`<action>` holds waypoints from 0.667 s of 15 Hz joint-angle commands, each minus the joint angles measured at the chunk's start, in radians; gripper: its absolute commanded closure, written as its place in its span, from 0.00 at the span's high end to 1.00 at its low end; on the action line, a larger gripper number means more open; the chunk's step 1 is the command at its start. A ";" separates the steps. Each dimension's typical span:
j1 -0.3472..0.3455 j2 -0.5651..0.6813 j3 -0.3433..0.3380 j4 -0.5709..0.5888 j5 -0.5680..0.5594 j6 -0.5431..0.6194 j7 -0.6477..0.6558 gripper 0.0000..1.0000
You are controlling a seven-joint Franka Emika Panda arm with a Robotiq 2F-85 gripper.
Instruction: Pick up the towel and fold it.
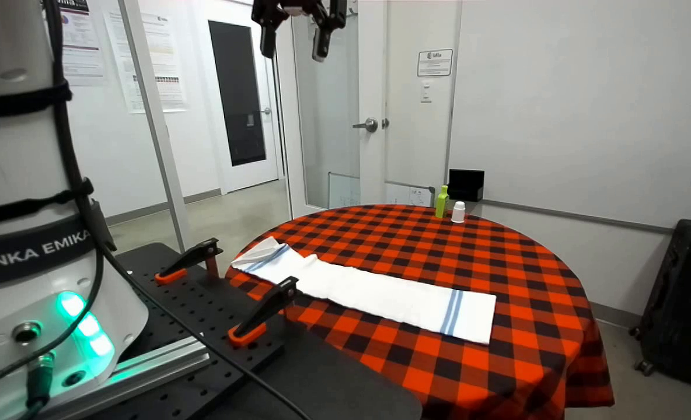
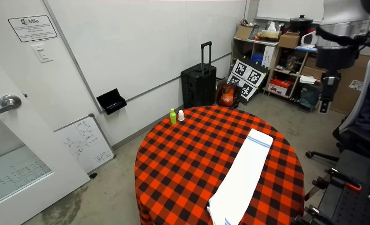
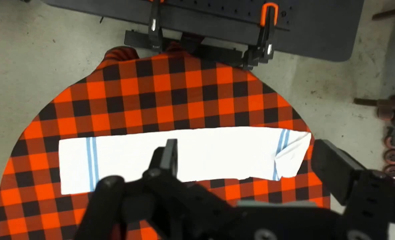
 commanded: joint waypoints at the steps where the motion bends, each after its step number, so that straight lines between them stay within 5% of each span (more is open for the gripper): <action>1: -0.014 0.233 -0.013 0.112 0.046 0.129 0.039 1.00; 10: -0.150 0.767 -0.064 0.405 0.023 0.316 -0.051 1.00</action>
